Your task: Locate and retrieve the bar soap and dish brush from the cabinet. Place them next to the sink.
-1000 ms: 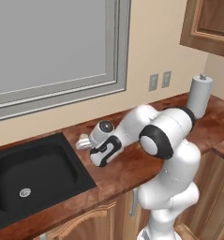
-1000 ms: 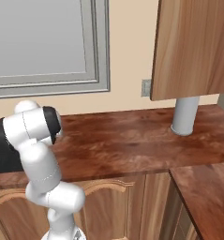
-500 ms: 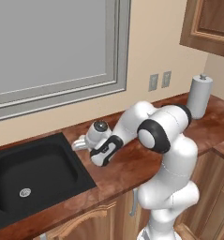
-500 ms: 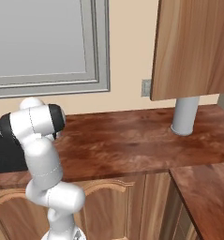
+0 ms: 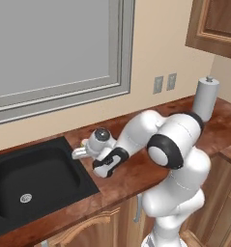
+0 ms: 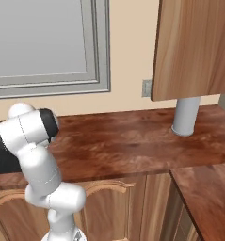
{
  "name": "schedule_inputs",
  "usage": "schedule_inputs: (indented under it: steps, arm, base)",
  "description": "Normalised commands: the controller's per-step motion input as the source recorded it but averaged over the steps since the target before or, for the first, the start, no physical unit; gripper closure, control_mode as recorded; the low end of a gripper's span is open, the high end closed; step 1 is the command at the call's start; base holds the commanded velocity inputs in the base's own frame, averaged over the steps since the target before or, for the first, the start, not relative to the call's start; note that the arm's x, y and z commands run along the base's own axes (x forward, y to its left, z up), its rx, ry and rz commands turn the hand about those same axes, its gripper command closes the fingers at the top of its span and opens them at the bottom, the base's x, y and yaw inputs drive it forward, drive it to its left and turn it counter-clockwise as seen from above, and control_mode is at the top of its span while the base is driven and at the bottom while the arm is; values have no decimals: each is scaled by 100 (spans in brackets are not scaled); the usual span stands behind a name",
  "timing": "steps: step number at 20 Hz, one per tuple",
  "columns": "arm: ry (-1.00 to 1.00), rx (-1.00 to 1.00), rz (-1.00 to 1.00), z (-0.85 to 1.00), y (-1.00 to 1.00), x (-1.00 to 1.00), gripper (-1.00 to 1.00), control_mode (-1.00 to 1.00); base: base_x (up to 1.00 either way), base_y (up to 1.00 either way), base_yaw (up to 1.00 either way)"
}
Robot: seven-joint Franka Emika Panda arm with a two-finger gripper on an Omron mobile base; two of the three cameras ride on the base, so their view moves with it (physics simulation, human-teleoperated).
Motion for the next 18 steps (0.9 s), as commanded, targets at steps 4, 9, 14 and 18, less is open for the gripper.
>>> schedule_inputs:
  steps: [4,9,14,18]
  arm:
    - [21,-10,0,73,-9,-11,-100,-100]
    - [28,-7,0,67,-4,8,-100,-100]
    - [30,-7,0,61,0,9,-100,-100]
    - [16,-20,25,45,4,-3,-100,-100]
  base:
    - [0,0,0]
    - [0,0,0]
    - [0,0,0]
    - [0,0,0]
